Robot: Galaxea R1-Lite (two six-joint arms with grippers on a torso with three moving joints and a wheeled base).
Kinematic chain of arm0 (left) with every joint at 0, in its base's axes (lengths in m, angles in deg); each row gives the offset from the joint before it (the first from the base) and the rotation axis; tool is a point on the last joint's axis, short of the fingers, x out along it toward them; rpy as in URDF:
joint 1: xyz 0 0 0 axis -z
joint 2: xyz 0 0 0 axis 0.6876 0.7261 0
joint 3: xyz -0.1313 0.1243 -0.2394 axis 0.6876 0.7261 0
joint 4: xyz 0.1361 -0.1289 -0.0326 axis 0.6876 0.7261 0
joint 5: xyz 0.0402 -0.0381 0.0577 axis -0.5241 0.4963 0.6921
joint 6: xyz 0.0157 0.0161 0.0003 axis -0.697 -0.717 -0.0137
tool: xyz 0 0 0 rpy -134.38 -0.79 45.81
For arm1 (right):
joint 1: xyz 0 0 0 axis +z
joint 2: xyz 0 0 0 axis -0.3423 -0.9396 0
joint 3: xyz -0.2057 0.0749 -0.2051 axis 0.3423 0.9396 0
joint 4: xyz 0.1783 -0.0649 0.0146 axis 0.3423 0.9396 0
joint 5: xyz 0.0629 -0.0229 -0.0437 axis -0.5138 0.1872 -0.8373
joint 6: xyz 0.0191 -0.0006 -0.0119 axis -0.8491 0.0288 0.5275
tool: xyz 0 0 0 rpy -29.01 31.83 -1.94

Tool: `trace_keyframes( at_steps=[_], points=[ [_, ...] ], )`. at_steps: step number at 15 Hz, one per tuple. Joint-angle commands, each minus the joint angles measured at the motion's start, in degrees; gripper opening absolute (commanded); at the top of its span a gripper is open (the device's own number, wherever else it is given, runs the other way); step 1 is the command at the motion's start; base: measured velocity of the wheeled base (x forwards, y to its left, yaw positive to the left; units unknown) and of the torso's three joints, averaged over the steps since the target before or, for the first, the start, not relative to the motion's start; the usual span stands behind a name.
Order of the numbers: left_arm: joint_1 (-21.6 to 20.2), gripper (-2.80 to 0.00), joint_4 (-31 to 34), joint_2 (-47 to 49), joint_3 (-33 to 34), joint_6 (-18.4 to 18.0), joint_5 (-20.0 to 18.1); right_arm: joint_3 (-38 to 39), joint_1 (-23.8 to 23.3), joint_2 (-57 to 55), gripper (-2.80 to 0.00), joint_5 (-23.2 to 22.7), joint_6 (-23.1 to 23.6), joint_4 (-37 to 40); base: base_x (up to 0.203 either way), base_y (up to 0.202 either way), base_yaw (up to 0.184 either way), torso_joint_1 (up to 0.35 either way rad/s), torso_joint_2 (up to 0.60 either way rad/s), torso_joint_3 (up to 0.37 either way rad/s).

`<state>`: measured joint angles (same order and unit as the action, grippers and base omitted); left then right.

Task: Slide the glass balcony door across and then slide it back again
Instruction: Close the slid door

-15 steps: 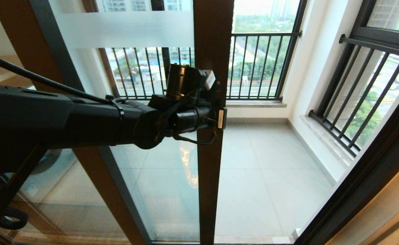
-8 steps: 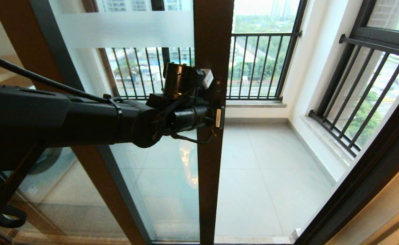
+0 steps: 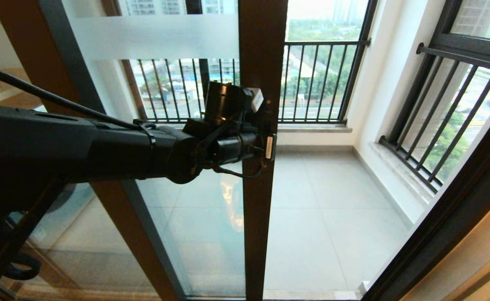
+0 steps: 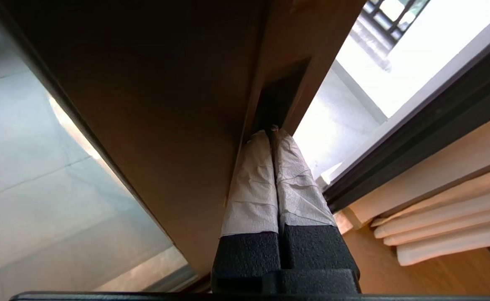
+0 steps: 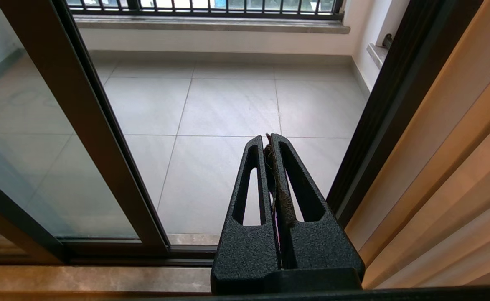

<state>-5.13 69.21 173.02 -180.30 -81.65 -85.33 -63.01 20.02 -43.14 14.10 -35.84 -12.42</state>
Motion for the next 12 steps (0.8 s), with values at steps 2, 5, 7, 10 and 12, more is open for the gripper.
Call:
trace_keyframes(
  at_steps=[2,5,7,10,12],
  points=[
    [0.3,-2.80,-1.6,1.8,0.1,0.1,-0.3,0.0,0.0,0.0,-2.80,0.0,0.0,0.0,0.000,0.000,0.000,0.000,0.00,0.000],
    [0.7,-2.80,-3.2,2.4,0.3,0.4,-0.3,0.0,0.0,0.0,-2.80,0.0,0.0,0.0,0.000,0.000,0.000,0.000,0.00,0.000],
    [0.8,-2.80,-3.3,2.4,0.3,0.5,-0.4,0.0,0.0,0.0,-2.80,0.0,0.0,0.0,0.000,0.000,0.000,0.000,0.00,0.000],
    [1.6,-2.80,-3.3,2.4,0.4,0.6,-0.4,0.0,0.0,0.0,-2.80,0.0,0.0,0.0,0.000,0.000,0.000,0.000,0.00,0.000],
    [2.1,-2.80,-3.8,2.4,1.1,0.6,-0.4,0.0,0.0,0.0,-2.80,0.0,0.1,0.0,0.000,0.000,0.000,0.000,0.00,0.000]
  ],
)
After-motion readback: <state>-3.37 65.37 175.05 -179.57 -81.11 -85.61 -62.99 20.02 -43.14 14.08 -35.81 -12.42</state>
